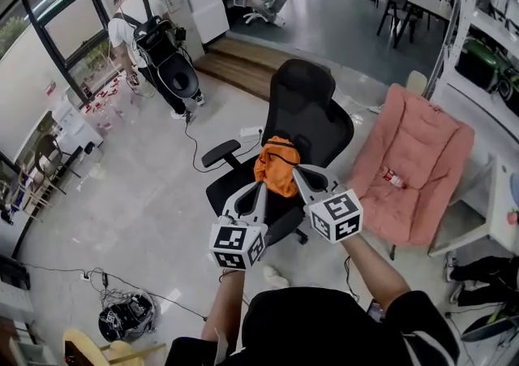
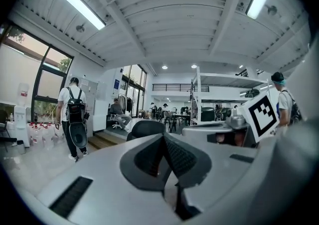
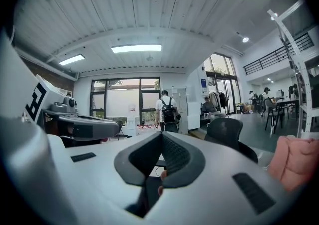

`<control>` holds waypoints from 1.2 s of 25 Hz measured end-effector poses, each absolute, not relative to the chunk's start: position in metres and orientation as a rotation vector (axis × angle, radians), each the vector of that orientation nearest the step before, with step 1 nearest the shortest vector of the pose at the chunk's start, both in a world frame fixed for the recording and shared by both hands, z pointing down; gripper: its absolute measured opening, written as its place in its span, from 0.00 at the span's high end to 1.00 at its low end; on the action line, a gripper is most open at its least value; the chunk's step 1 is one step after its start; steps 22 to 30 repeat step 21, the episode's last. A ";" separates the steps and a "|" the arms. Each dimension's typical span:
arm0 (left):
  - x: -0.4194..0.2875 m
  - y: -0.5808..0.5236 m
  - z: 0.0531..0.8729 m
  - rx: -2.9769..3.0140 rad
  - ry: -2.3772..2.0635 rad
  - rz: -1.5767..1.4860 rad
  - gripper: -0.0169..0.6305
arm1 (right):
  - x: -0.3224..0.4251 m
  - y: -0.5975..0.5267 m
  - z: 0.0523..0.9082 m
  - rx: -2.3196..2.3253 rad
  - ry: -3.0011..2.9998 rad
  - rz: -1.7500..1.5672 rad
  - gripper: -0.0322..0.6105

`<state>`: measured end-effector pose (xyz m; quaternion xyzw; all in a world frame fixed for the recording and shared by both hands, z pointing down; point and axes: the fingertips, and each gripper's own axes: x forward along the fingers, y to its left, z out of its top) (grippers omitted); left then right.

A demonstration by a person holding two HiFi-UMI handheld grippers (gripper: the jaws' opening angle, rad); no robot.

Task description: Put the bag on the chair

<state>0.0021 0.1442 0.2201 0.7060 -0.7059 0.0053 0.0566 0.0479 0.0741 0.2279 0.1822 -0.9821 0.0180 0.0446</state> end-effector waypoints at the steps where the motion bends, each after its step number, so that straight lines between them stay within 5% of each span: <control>1: 0.007 0.147 0.219 2.140 -2.148 0.019 0.95 | 0.052 0.076 0.227 0.555 -3.006 0.053 0.95; 30: 0.037 0.168 0.227 2.066 -2.218 0.004 0.95 | 0.091 0.089 0.229 0.525 -3.034 0.080 0.95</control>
